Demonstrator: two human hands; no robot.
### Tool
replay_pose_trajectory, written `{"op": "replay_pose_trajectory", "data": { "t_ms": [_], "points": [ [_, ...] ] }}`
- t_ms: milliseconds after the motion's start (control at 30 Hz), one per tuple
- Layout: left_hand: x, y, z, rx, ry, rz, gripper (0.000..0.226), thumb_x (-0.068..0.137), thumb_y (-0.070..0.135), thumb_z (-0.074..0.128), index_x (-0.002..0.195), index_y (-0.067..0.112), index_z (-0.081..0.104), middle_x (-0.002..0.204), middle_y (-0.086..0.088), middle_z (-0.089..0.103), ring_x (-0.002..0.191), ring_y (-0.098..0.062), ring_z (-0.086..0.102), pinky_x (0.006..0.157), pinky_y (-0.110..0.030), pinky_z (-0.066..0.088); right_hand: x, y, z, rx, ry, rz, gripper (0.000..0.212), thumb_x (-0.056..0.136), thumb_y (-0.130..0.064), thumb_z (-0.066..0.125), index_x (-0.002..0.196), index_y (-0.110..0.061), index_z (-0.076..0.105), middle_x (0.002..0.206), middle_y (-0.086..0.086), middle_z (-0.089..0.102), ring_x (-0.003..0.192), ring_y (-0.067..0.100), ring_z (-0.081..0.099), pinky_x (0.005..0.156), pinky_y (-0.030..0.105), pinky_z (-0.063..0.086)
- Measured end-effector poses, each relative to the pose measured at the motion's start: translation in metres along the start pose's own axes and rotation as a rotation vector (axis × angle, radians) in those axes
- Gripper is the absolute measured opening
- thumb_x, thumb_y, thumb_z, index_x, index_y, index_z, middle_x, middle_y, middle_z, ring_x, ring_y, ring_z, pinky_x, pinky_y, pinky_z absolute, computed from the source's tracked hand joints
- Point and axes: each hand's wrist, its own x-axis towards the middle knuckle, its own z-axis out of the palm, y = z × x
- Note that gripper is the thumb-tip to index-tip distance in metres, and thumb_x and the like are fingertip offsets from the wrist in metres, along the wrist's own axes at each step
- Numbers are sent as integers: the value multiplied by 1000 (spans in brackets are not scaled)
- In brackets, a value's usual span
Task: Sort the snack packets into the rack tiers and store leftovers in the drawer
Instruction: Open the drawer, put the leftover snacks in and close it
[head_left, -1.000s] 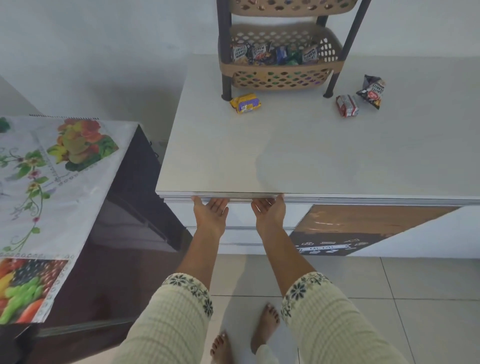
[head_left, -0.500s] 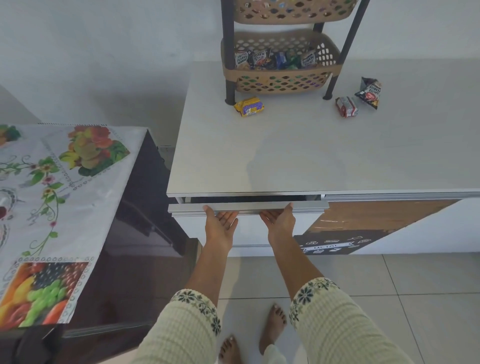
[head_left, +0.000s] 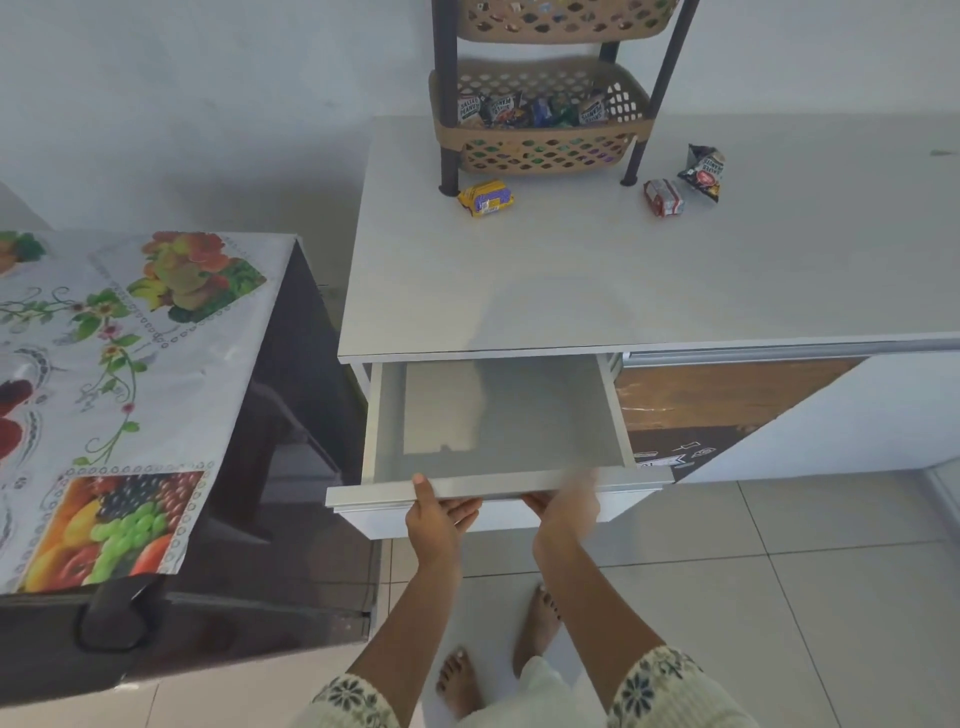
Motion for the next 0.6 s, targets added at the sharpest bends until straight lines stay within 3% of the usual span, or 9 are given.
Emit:
{"op": "replay_pose_trajectory", "data": {
  "t_ms": [167,233,333,433,600],
  "points": [
    [-12,-2,-16,131,-24,24,54,103,45,34,91,-1,61,86,-20,69,78,-33,67,83,-44,55,-8,-2,-21,-81,-69,49,46,103,-47,32,113,-8,55,102,23,68,72,34,70,74,46,61],
    [-12,3,-21,230,-35,-3,58,102,48,33,88,-1,61,84,-19,70,75,-31,68,73,-39,57,-8,-9,-25,-153,-96,76,50,103,-48,30,114,-5,54,98,22,68,74,33,70,70,44,61],
    [-12,11,-31,400,-35,14,61,101,51,32,72,3,56,63,-14,69,58,-24,69,55,-29,54,-10,-19,-28,-324,-160,163,72,98,-62,27,101,2,59,85,21,69,70,33,71,58,40,61],
    [-13,19,-35,509,-42,137,61,101,49,35,64,4,53,50,-8,63,47,-19,66,51,-29,56,-19,-27,-29,-465,-311,264,85,93,-71,25,92,4,65,71,18,69,61,31,71,52,34,58],
    [-17,43,-18,547,-119,454,62,102,45,36,53,12,56,45,-2,62,46,-15,65,65,-39,62,-43,-41,-7,-606,-517,233,77,97,-63,29,88,3,67,56,12,66,57,25,72,51,28,55]
  ]
}}
